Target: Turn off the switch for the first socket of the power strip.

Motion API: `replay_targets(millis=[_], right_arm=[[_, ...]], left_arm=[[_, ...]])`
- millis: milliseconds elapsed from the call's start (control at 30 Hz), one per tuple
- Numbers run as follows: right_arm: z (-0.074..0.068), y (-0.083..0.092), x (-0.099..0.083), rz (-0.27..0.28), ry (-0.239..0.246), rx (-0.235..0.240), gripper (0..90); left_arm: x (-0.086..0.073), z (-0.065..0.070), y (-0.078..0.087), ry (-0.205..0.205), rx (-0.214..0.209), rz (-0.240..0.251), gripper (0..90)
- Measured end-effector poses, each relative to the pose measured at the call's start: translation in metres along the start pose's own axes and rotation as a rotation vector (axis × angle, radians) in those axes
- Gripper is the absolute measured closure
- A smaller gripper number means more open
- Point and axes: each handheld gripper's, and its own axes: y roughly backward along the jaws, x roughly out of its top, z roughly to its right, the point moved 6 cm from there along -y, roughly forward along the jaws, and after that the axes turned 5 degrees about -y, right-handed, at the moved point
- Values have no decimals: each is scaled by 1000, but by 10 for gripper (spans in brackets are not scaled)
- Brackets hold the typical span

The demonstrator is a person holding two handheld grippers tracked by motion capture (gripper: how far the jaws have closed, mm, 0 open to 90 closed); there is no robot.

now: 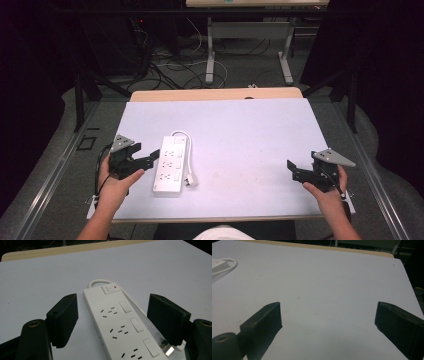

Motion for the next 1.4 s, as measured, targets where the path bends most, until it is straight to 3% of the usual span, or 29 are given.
replay_targets(millis=[33, 400, 833, 1400], right_arm=[[0, 0, 0, 0, 4, 2, 68], [-2, -2, -1, -3, 3, 7, 69], [-3, -3, -1, -2, 5, 13, 70], [-4, -3, -2, -7, -2, 19, 72]], left_arm=[[1, 1, 0, 13, -4, 0, 248], [18, 0, 2, 4, -15, 11, 253], [35, 2, -5, -62, 7, 0, 272], [50, 7, -16, -25, -26, 11, 309]])
